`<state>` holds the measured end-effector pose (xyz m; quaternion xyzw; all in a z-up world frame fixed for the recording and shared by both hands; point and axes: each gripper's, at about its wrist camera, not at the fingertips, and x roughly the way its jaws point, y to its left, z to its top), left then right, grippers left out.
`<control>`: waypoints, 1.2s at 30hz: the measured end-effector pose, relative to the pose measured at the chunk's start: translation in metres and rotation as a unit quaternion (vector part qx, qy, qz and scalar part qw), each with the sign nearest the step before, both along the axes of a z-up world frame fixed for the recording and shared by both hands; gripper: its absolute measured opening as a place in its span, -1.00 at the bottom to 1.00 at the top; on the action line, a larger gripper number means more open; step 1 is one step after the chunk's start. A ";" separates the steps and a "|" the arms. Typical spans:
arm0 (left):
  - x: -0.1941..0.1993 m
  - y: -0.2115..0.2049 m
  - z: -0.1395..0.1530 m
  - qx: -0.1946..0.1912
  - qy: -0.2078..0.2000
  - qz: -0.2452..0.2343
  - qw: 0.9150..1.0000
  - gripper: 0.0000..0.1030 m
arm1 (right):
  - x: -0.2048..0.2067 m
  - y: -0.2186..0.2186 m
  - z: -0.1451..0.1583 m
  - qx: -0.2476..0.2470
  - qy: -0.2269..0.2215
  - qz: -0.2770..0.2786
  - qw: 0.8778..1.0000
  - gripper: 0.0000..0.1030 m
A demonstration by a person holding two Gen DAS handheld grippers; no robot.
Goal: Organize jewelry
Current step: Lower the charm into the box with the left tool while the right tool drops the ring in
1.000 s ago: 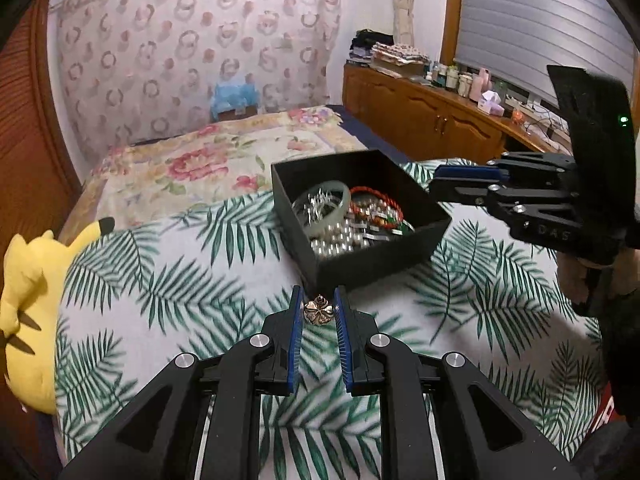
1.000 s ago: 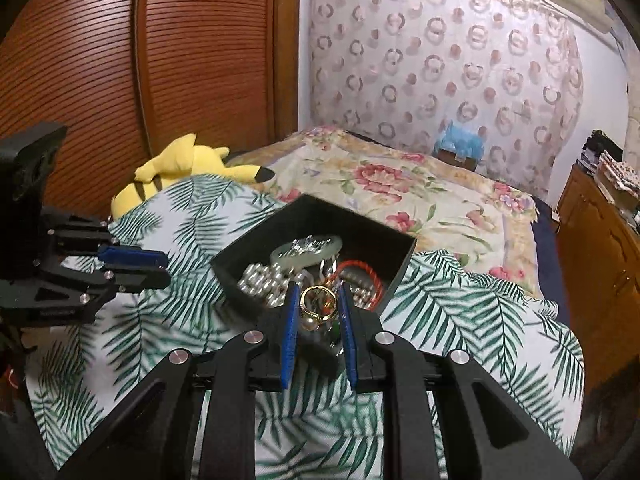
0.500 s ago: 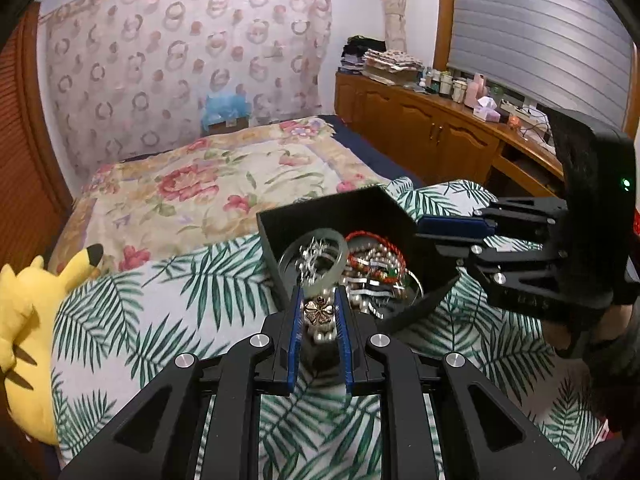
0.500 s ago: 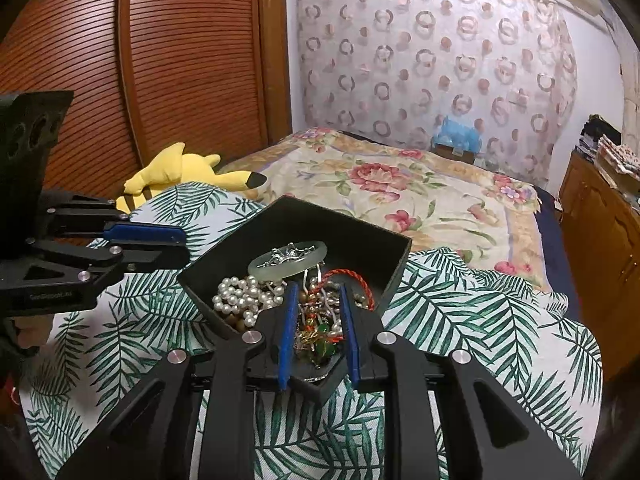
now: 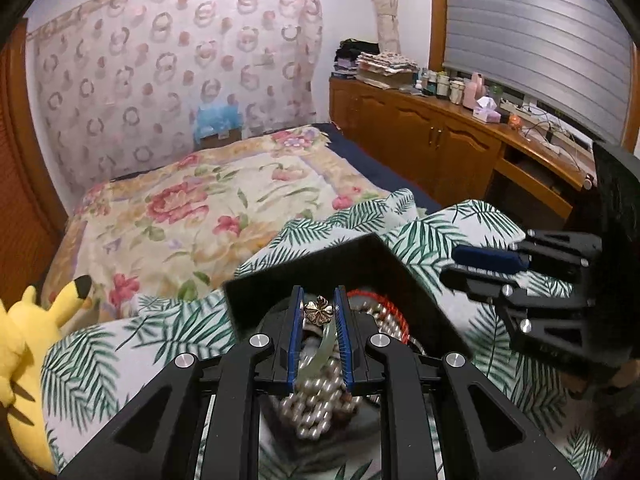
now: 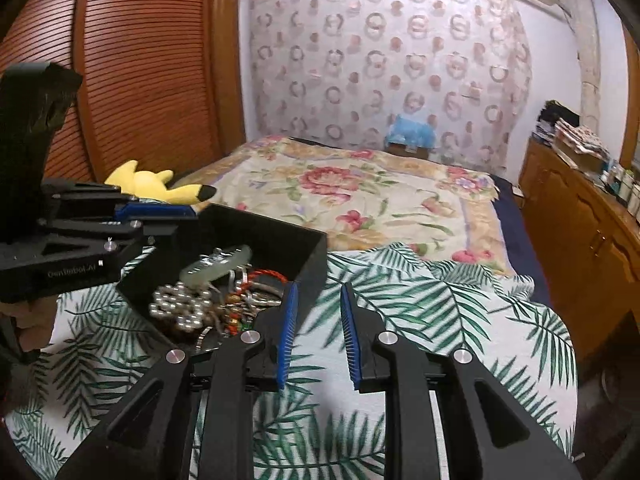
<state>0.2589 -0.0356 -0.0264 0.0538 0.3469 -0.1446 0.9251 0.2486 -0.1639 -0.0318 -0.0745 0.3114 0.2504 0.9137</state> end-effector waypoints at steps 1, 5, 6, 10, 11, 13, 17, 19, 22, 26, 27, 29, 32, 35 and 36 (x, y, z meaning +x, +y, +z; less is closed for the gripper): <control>0.004 -0.002 0.000 0.000 0.001 0.000 1.000 -0.72 | 0.000 0.000 -0.001 -0.003 -0.002 -0.004 1.000 -0.53; 0.015 -0.008 -0.002 -0.005 0.007 0.000 1.000 -0.72 | 0.001 -0.003 -0.002 -0.006 -0.005 -0.010 1.000 -0.53; 0.017 -0.009 -0.003 -0.005 0.008 0.001 1.000 -0.72 | 0.001 -0.003 -0.003 -0.007 -0.006 -0.011 1.000 -0.53; 0.025 -0.011 -0.004 -0.012 0.014 0.000 1.000 -0.72 | 0.003 -0.004 -0.007 -0.012 -0.006 -0.016 1.000 -0.53; 0.026 -0.013 -0.004 -0.012 0.014 0.000 1.000 -0.72 | 0.002 -0.005 -0.007 -0.012 -0.006 -0.017 1.000 -0.53; 0.027 -0.014 -0.004 -0.013 0.015 0.000 1.000 -0.72 | 0.002 -0.006 -0.007 -0.012 -0.007 -0.016 1.000 -0.53; 0.028 -0.015 -0.002 -0.010 0.013 0.004 1.000 -0.24 | 0.003 -0.007 -0.007 -0.012 -0.008 -0.017 1.000 -0.53; 0.026 -0.015 -0.002 -0.013 0.009 0.010 1.000 -0.18 | 0.003 -0.007 -0.007 -0.013 -0.008 -0.016 1.000 -0.53; 0.019 -0.011 -0.003 -0.019 0.008 0.021 1.000 0.06 | 0.003 -0.007 -0.007 -0.011 -0.009 -0.016 1.000 -0.53; 0.006 -0.001 -0.004 -0.019 0.001 0.041 0.999 0.46 | 0.003 -0.005 -0.007 -0.010 -0.009 -0.015 1.000 -0.53; 0.003 0.001 -0.003 -0.019 -0.001 0.045 0.999 0.53 | 0.003 -0.004 -0.007 -0.010 -0.009 -0.015 1.000 -0.53; -0.004 0.007 -0.002 -0.018 -0.007 0.059 0.998 0.70 | 0.003 -0.002 -0.006 -0.011 -0.011 -0.014 1.000 -0.53; -0.013 0.016 -0.001 -0.012 -0.015 0.078 0.997 0.83 | 0.001 0.001 -0.005 -0.010 -0.012 -0.016 1.000 -0.53; -0.022 0.024 -0.001 -0.014 -0.016 0.092 0.996 0.85 | 0.000 0.002 -0.004 -0.008 -0.015 -0.020 1.000 -0.19; -0.024 0.026 -0.001 -0.013 -0.016 0.097 0.995 0.85 | -0.001 0.002 -0.003 -0.008 -0.017 -0.021 1.000 -0.13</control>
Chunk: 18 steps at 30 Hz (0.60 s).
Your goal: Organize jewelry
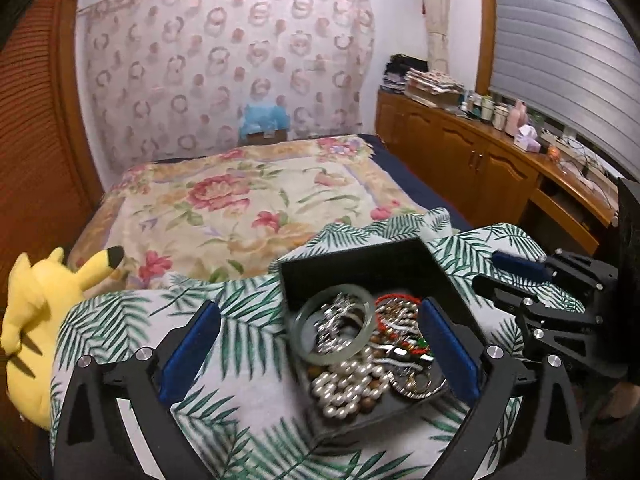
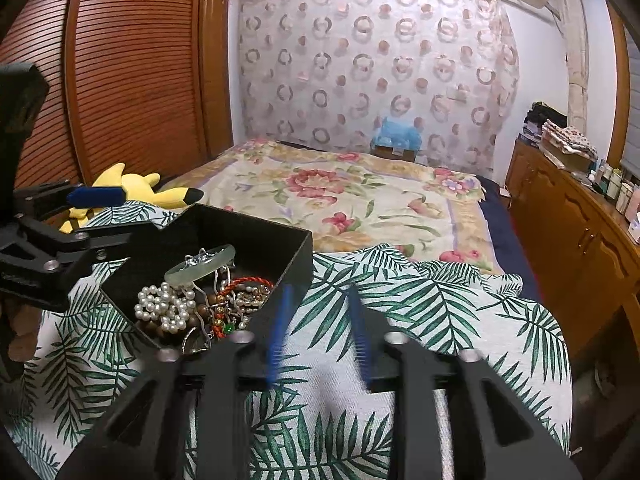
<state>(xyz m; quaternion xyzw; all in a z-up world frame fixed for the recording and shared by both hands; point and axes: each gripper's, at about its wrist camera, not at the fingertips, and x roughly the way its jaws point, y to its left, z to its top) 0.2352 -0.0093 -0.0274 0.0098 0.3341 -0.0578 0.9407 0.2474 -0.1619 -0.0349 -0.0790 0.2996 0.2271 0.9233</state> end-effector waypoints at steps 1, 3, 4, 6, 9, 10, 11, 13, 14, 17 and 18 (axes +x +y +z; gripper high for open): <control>-0.003 0.003 0.000 0.002 0.000 0.006 1.000 0.85 | -0.001 0.001 0.001 0.001 -0.002 -0.001 1.000 -0.05; -0.007 0.005 0.000 0.006 0.002 0.011 1.000 0.85 | -0.002 0.001 0.005 0.001 -0.006 -0.003 1.000 0.09; -0.011 0.006 0.000 0.010 0.003 0.014 1.000 0.85 | -0.003 0.001 0.007 0.002 -0.008 -0.006 1.000 0.23; -0.016 0.007 0.001 0.016 0.001 0.019 1.000 0.85 | -0.003 0.000 0.011 0.007 -0.012 -0.009 1.000 0.44; -0.027 0.009 0.004 0.020 -0.002 0.024 1.000 0.85 | -0.006 -0.001 0.021 0.018 -0.017 -0.019 1.000 0.77; -0.030 0.011 0.005 0.019 -0.002 0.028 0.999 0.85 | -0.008 -0.001 0.024 0.020 -0.020 -0.022 0.999 0.87; -0.034 0.012 0.005 0.018 -0.001 0.031 0.999 0.85 | -0.010 -0.001 0.028 0.019 -0.024 -0.024 0.999 0.93; -0.041 0.014 0.007 0.013 0.000 0.037 0.999 0.85 | -0.016 0.000 0.032 0.015 -0.029 -0.028 0.999 0.95; -0.044 0.015 0.007 0.013 0.001 0.042 0.999 0.85 | -0.018 0.000 0.033 0.013 -0.028 -0.029 0.999 0.95; -0.052 0.018 0.008 0.013 0.003 0.049 0.999 0.85 | -0.026 0.001 0.036 0.010 -0.023 -0.037 0.999 0.95; -0.055 0.019 0.008 0.013 0.003 0.050 0.999 0.85 | -0.029 0.002 0.036 0.008 -0.023 -0.039 0.999 0.95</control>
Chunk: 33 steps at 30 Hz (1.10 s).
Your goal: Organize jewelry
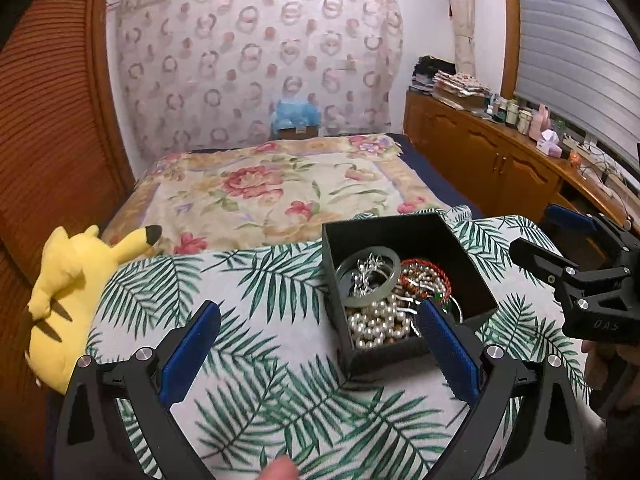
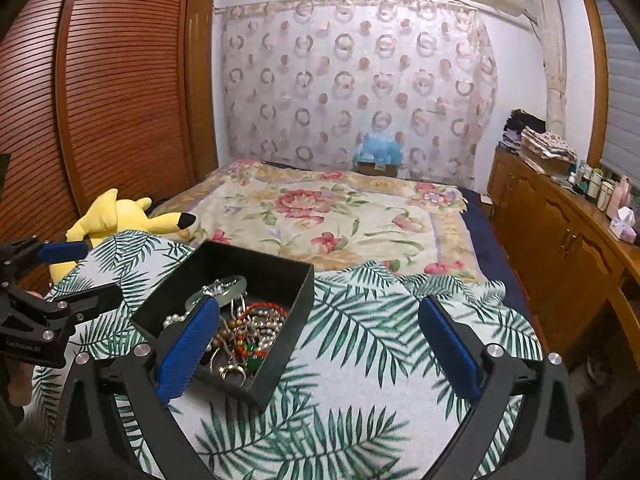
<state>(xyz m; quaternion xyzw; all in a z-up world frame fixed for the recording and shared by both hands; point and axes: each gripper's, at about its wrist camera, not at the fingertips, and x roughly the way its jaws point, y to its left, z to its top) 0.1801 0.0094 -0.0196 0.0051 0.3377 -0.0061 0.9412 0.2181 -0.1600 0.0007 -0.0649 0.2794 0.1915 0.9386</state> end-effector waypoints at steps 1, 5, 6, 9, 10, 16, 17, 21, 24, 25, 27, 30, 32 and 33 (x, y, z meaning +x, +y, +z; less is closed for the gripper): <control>-0.005 0.000 0.000 -0.001 0.000 0.002 1.000 0.85 | -0.004 0.000 0.000 -0.001 0.000 -0.003 1.000 0.95; -0.019 0.002 0.001 -0.013 0.001 -0.002 1.000 0.85 | -0.022 0.000 0.000 0.003 0.001 -0.008 1.000 0.95; -0.025 0.003 0.001 -0.016 -0.001 -0.002 1.000 0.85 | -0.025 -0.001 0.000 0.006 0.000 -0.008 1.000 0.95; -0.035 0.002 0.003 -0.014 -0.004 0.000 1.000 0.85 | -0.041 -0.004 -0.001 0.015 0.002 -0.012 1.000 0.95; -0.040 0.003 0.004 -0.012 -0.005 0.002 1.000 0.85 | -0.046 -0.006 -0.002 0.017 0.002 -0.013 1.000 0.95; -0.064 0.003 0.007 -0.011 -0.014 0.003 1.000 0.85 | -0.071 -0.009 -0.002 0.023 0.002 -0.018 1.000 0.95; -0.068 0.003 0.008 -0.011 -0.015 0.003 1.000 0.85 | -0.075 -0.010 -0.002 0.024 0.002 -0.019 1.000 0.95; -0.082 0.001 0.015 -0.008 -0.023 0.005 1.000 0.85 | -0.090 -0.012 0.001 0.029 -0.004 -0.024 0.999 0.95; -0.091 -0.001 0.020 -0.006 -0.030 0.005 1.000 0.85 | -0.100 -0.015 0.004 0.034 -0.008 -0.026 0.999 0.95; -0.095 -0.001 0.022 -0.005 -0.033 0.006 0.999 0.85 | -0.104 -0.016 0.005 0.035 -0.010 -0.027 0.999 0.95; -0.100 -0.002 0.026 -0.005 -0.037 0.006 0.999 0.85 | -0.110 -0.017 0.009 0.038 -0.015 -0.028 0.999 0.95; -0.109 -0.002 0.033 -0.005 -0.047 0.008 0.999 0.85 | -0.120 -0.021 0.017 0.044 -0.024 -0.029 0.998 0.95; -0.116 -0.003 0.039 -0.004 -0.056 0.009 0.998 0.85 | -0.128 -0.023 0.026 0.048 -0.036 -0.029 0.998 0.95; -0.118 -0.003 0.041 -0.003 -0.059 0.009 0.998 0.85 | -0.133 -0.024 0.029 0.050 -0.041 -0.030 0.997 0.95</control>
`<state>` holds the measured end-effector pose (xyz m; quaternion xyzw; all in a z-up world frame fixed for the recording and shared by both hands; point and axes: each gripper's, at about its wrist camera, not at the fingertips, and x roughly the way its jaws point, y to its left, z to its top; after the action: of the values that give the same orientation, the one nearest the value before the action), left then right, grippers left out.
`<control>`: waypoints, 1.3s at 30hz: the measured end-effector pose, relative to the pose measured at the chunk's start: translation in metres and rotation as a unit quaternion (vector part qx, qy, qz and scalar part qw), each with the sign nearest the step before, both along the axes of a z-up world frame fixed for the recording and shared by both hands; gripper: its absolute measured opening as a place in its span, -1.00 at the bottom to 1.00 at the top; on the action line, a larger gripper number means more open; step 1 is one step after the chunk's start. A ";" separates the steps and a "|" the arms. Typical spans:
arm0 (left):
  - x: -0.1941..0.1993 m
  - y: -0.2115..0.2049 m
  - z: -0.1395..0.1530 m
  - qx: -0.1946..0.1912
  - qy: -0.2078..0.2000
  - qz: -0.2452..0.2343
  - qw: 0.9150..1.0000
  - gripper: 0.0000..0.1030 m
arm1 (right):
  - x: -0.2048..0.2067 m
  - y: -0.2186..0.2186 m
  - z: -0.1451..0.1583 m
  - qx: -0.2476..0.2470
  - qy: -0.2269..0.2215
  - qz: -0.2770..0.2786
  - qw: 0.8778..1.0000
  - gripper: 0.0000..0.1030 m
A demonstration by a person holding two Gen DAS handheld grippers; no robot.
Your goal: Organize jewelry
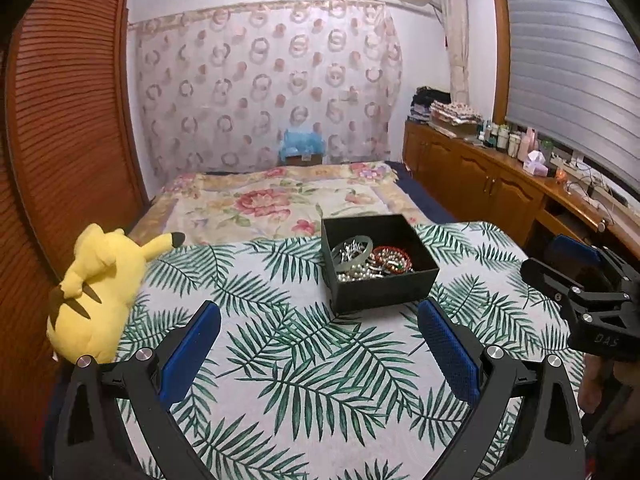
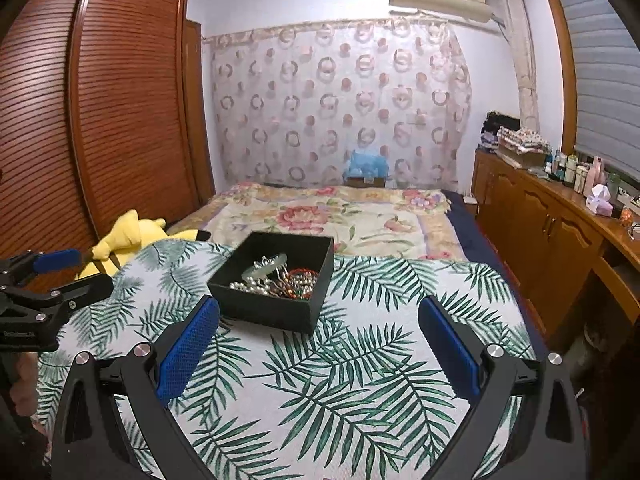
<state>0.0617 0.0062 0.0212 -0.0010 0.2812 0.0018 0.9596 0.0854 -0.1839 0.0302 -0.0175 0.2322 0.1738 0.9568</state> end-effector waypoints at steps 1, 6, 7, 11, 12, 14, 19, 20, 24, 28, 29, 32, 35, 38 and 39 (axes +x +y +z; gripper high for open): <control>-0.003 0.000 0.003 0.001 -0.005 0.000 1.000 0.85 | -0.003 -0.001 0.003 0.002 -0.004 -0.001 1.000 0.95; -0.018 -0.003 0.016 0.004 -0.024 0.005 1.000 0.85 | -0.022 -0.009 0.018 0.013 -0.026 -0.007 1.000 0.95; -0.022 -0.003 0.019 0.004 -0.028 0.005 1.000 0.85 | -0.027 -0.010 0.021 0.015 -0.031 -0.008 0.999 0.95; -0.033 -0.003 0.024 0.006 -0.039 0.010 0.999 0.85 | -0.038 -0.014 0.028 0.020 -0.043 -0.012 0.999 0.95; -0.035 -0.004 0.025 0.007 -0.040 0.012 0.999 0.85 | -0.039 -0.015 0.029 0.021 -0.044 -0.014 0.999 0.95; -0.039 -0.002 0.025 0.010 -0.044 0.019 0.999 0.85 | -0.041 -0.016 0.029 0.023 -0.044 -0.015 0.999 0.95; -0.039 0.002 0.020 0.008 -0.037 0.025 0.999 0.85 | -0.041 -0.017 0.026 0.023 -0.039 -0.018 0.999 0.95; -0.039 0.002 0.019 0.007 -0.036 0.025 0.999 0.85 | -0.040 -0.017 0.025 0.023 -0.038 -0.018 0.999 0.95; -0.040 0.004 0.018 0.005 -0.037 0.026 0.999 0.85 | -0.040 -0.015 0.023 0.020 -0.036 -0.017 0.999 0.95; -0.041 0.005 0.019 0.006 -0.038 0.027 0.999 0.85 | -0.040 -0.013 0.022 0.020 -0.036 -0.017 0.999 0.95; -0.041 0.005 0.019 0.005 -0.039 0.026 0.999 0.85 | -0.039 -0.014 0.022 0.020 -0.036 -0.016 0.999 0.95; -0.041 0.004 0.019 0.005 -0.040 0.026 0.999 0.85 | -0.040 -0.014 0.022 0.020 -0.035 -0.016 0.999 0.95; -0.042 0.004 0.021 0.004 -0.041 0.026 0.999 0.85 | -0.040 -0.014 0.022 0.019 -0.036 -0.016 0.999 0.95; -0.042 0.003 0.022 0.002 -0.043 0.024 0.999 0.85 | -0.039 -0.013 0.022 0.019 -0.036 -0.017 0.999 0.95; -0.044 0.002 0.024 0.003 -0.044 0.024 0.999 0.85 | -0.039 -0.013 0.022 0.020 -0.035 -0.016 0.999 0.95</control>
<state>0.0180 0.0079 0.0448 -0.0053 0.2387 0.0257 0.9707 0.0459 -0.1971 0.0518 -0.0006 0.1950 0.1620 0.9673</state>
